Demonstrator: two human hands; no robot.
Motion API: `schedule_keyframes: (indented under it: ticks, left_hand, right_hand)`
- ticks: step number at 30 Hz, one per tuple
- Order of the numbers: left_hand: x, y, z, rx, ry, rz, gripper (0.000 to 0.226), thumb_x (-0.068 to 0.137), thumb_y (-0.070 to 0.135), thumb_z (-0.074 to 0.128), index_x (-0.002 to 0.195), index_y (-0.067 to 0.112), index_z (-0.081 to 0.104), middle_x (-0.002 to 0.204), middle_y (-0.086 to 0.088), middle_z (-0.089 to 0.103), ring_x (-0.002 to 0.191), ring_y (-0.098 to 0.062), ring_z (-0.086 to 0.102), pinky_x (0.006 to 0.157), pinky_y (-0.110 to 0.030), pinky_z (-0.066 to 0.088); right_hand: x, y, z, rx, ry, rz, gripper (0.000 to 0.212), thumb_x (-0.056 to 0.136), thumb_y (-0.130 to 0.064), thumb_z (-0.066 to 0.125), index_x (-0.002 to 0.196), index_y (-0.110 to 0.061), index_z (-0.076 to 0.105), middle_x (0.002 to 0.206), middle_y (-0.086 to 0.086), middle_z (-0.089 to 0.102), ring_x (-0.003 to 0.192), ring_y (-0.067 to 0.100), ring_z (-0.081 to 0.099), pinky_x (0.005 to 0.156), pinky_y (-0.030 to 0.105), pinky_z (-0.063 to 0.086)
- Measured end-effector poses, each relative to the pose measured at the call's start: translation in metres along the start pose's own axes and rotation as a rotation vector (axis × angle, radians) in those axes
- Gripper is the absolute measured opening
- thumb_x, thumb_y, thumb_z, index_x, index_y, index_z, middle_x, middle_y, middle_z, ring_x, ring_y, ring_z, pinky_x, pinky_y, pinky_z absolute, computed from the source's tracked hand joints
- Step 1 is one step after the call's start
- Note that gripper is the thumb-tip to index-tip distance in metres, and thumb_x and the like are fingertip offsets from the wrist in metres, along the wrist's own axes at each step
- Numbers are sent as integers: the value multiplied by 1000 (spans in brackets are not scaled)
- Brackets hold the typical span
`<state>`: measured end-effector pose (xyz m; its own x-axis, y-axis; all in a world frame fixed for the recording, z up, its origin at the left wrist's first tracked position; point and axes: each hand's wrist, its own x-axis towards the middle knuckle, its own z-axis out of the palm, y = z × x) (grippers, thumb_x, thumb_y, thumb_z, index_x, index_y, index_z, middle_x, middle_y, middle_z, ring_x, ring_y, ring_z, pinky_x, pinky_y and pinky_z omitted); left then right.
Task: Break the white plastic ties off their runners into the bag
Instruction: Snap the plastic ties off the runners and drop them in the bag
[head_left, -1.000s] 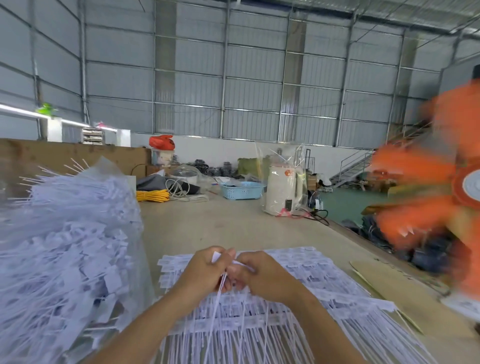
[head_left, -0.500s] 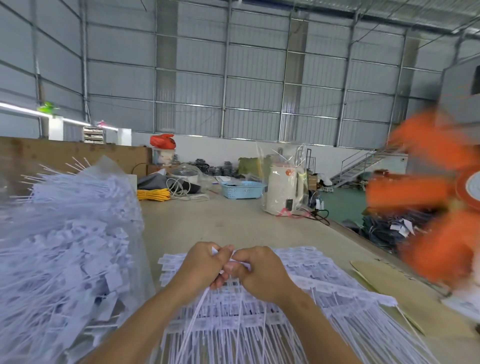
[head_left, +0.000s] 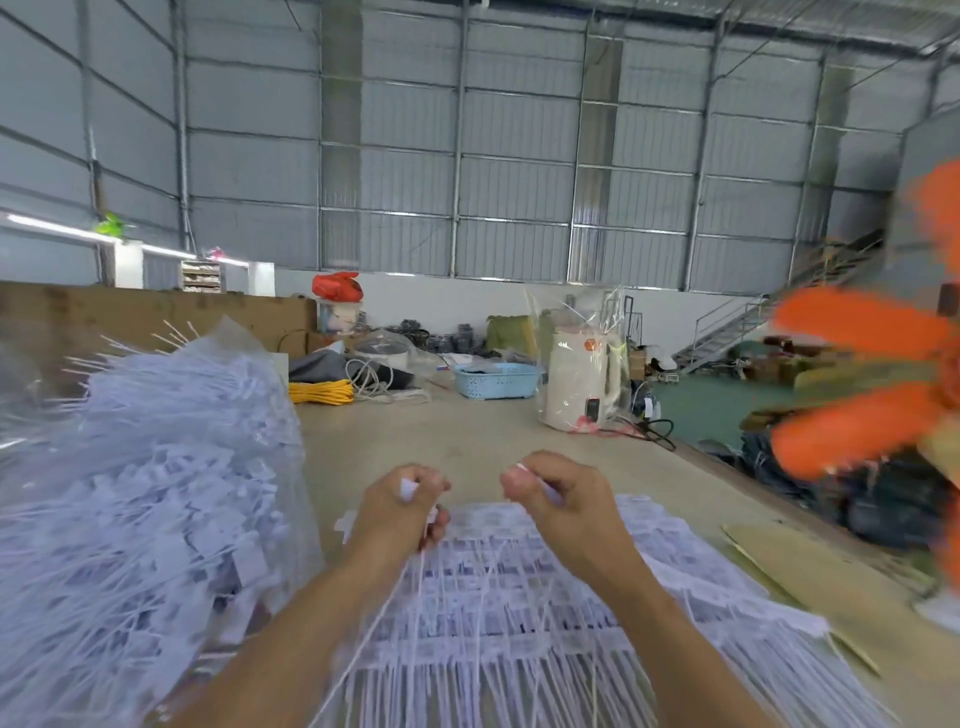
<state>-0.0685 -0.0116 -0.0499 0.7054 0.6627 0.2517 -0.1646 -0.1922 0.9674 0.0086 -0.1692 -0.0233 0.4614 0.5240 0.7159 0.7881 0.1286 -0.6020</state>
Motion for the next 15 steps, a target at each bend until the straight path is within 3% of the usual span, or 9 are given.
schedule_keyframes:
  ticks: [3, 6, 8, 10, 11, 13, 15]
  left_hand:
    - [-15, 7, 29, -208, -187, -127, 46, 96, 45, 41, 84, 7, 65, 60, -8, 64, 49, -19, 54, 44, -19, 38]
    - [-22, 13, 36, -336, -352, -216, 67, 71, 72, 39, 82, 15, 72, 82, -20, 67, 71, -24, 62, 62, -28, 48]
    - [-24, 13, 36, -356, -397, -178, 66, 67, 70, 46, 88, 12, 70, 81, -20, 66, 71, -23, 62, 63, -28, 48]
    - [-27, 13, 35, -334, -389, -116, 53, 73, 61, 51, 88, 14, 71, 61, -9, 62, 54, -14, 58, 46, -21, 43]
    - [-26, 11, 35, -300, -355, -88, 48, 74, 56, 54, 87, 13, 69, 58, -7, 60, 51, -13, 57, 44, -20, 40]
    - [-25, 8, 36, -203, -276, -55, 37, 78, 45, 61, 84, 9, 66, 62, -8, 58, 57, -15, 56, 47, -21, 39]
    - [-25, 6, 36, -154, -230, -30, 25, 92, 32, 57, 84, 11, 69, 65, -8, 56, 59, -15, 53, 48, -22, 40]
  right_hand:
    - [2, 0, 8, -59, -12, -26, 20, 89, -13, 61, 70, -8, 64, 83, 6, 54, 82, 3, 49, 72, 12, 38]
    - [1, 6, 17, -96, -45, 25, 10, 88, -24, 62, 89, -18, 71, 102, -5, 45, 94, -5, 47, 79, 7, 39]
    - [-1, 11, 18, -163, -135, 24, 18, 89, -26, 61, 105, -22, 69, 108, -4, 42, 96, -4, 48, 80, 6, 39]
    - [-3, 14, 17, -225, -228, 18, 30, 89, -26, 60, 119, -24, 61, 112, -4, 41, 95, 2, 52, 83, 16, 45]
    - [-3, 15, 16, -226, -250, 19, 36, 88, -25, 61, 124, -24, 57, 114, -6, 42, 96, 2, 53, 84, 15, 45]
    - [-3, 16, 10, -194, -289, 60, 44, 87, -28, 64, 129, -26, 51, 116, -10, 48, 101, -3, 51, 84, 4, 38]
    - [-2, 18, 2, -115, -371, 139, 40, 85, -37, 66, 122, -25, 55, 113, -12, 58, 100, -2, 55, 83, 6, 41]
